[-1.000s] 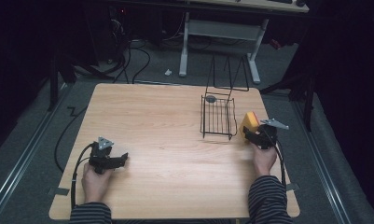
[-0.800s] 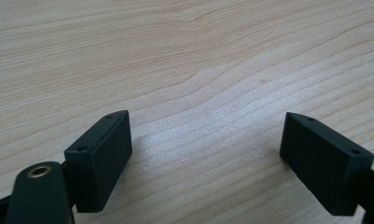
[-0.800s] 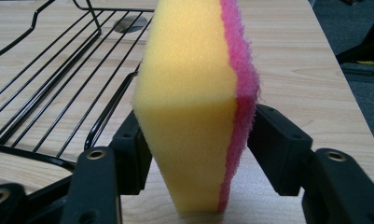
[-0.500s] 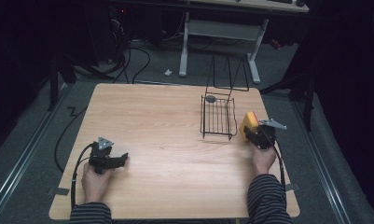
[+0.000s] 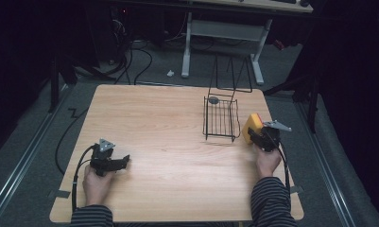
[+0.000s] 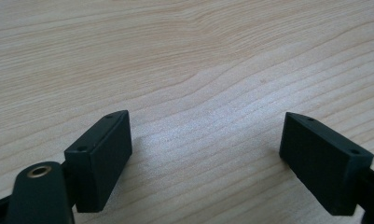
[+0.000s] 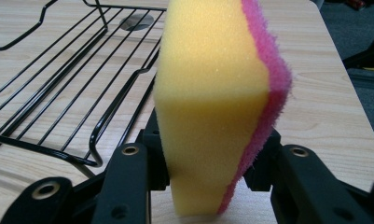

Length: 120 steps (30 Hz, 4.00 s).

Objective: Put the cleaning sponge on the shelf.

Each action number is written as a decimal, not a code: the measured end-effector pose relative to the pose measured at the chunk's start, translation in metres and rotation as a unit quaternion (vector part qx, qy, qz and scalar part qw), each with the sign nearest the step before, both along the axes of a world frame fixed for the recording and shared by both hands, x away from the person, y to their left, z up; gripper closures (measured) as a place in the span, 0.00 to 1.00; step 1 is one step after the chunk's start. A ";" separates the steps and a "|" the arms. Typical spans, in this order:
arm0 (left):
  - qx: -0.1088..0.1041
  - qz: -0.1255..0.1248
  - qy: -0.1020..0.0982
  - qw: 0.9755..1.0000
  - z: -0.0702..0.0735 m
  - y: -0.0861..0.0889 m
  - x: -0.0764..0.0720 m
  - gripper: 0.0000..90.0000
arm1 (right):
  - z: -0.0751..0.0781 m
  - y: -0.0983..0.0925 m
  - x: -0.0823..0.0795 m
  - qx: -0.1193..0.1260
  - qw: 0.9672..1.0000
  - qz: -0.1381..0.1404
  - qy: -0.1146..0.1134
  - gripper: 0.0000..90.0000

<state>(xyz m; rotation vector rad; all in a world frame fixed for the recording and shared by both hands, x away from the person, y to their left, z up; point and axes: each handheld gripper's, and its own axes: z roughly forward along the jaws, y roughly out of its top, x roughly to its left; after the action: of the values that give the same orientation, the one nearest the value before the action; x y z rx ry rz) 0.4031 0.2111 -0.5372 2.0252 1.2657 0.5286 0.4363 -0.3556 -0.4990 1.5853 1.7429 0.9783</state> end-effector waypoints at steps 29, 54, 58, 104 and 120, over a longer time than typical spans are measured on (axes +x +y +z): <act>-0.001 0.000 0.000 1.000 0.000 0.000 0.000 0.20 | 0.033 0.000 -0.028 -0.002 0.998 0.054 -0.044 0.68; -0.001 0.000 0.000 1.000 0.000 0.000 0.000 0.20 | 0.062 0.018 -0.039 0.014 0.992 0.102 -0.070 0.68; -0.001 0.000 0.000 1.000 0.000 0.000 0.000 0.20 | 0.065 0.023 -0.038 0.013 0.991 0.112 -0.069 0.68; -0.001 0.000 0.000 1.000 0.000 0.000 0.000 0.20 | 0.057 0.082 0.033 -0.023 0.987 0.156 -0.040 0.68; -0.001 0.000 0.000 1.000 0.000 0.000 0.000 0.20 | 0.042 0.093 0.055 -0.026 0.989 0.147 -0.015 0.68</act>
<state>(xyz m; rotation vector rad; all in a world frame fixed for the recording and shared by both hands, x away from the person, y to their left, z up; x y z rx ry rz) 0.4032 0.2113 -0.5373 2.0229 1.2657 0.5276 0.4909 -0.2623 -0.4567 1.2968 2.0029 1.0768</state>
